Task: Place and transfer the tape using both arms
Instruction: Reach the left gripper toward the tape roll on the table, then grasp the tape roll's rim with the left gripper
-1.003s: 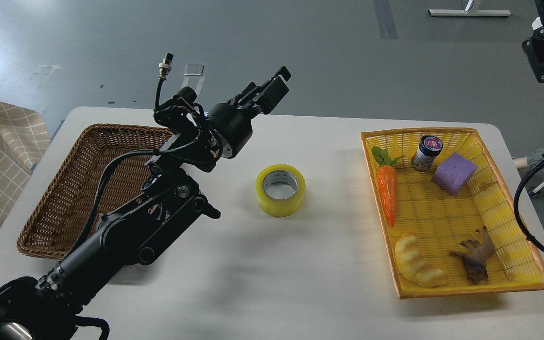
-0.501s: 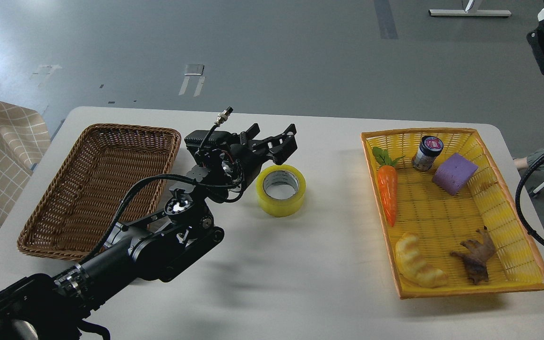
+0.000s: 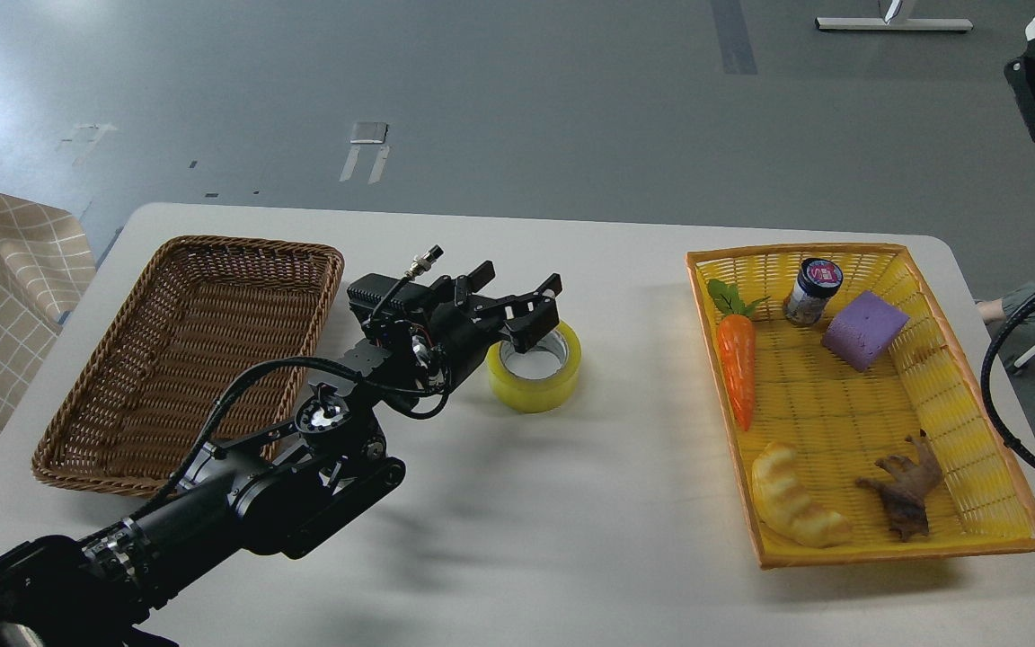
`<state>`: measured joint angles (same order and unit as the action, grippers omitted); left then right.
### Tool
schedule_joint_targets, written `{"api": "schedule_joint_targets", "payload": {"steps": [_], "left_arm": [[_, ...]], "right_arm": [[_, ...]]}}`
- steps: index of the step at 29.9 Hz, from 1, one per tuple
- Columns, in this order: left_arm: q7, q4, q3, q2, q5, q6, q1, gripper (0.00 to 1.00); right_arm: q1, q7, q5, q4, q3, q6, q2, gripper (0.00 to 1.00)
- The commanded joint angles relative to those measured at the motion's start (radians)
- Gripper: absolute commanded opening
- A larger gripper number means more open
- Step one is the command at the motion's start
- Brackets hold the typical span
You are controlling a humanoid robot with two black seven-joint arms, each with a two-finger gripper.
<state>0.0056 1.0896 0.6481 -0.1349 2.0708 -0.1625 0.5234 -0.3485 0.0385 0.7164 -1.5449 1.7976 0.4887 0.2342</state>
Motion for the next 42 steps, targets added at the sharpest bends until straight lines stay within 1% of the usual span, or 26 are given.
{"api": "schedule_joint_targets", "payload": {"steps": [1,4,8,12,15,16,20,29,33,42], "left_arm": [[-0.001,0.001,-0.002,0.003,0.005,0.001,0.007,0.98],[-0.001,-0.002,-0.041,0.000,0.006,0.005,0.021,0.98],[-0.001,-0.045,-0.145,-0.015,0.006,0.006,0.072,0.98],[-0.001,-0.088,-0.203,-0.012,0.005,0.006,0.107,0.98],[-0.001,-0.120,-0.208,0.000,0.003,0.009,0.136,0.98],[-0.001,-0.154,-0.208,0.003,0.002,0.011,0.145,0.98],[-0.001,-0.218,-0.208,0.029,-0.005,0.011,0.159,0.98],[0.007,-0.215,-0.208,0.040,-0.047,0.015,0.159,0.98],[0.007,-0.215,-0.208,0.038,-0.086,0.043,0.162,0.98],[0.011,-0.197,-0.208,0.023,-0.090,0.046,0.121,0.98]], "right_arm": [[0.000,0.000,0.000,0.000,0.000,0.000,0.000,1.00],[0.000,-0.002,0.002,0.002,-0.001,0.000,0.000,1.00],[0.000,-0.003,0.002,0.003,-0.006,0.000,0.000,1.00],[0.000,-0.003,0.002,0.006,-0.006,0.000,0.000,1.00],[-0.004,-0.003,0.002,0.025,-0.004,0.000,0.000,1.00],[-0.010,-0.003,0.002,0.029,-0.004,0.000,0.002,1.00],[-0.013,-0.003,0.002,0.051,-0.004,0.000,0.004,1.00],[-0.021,-0.002,0.003,0.071,-0.006,0.000,0.005,1.00],[-0.021,-0.002,0.003,0.074,-0.006,0.000,0.004,1.00],[-0.023,-0.002,0.003,0.080,-0.007,0.000,0.005,1.00]]}}
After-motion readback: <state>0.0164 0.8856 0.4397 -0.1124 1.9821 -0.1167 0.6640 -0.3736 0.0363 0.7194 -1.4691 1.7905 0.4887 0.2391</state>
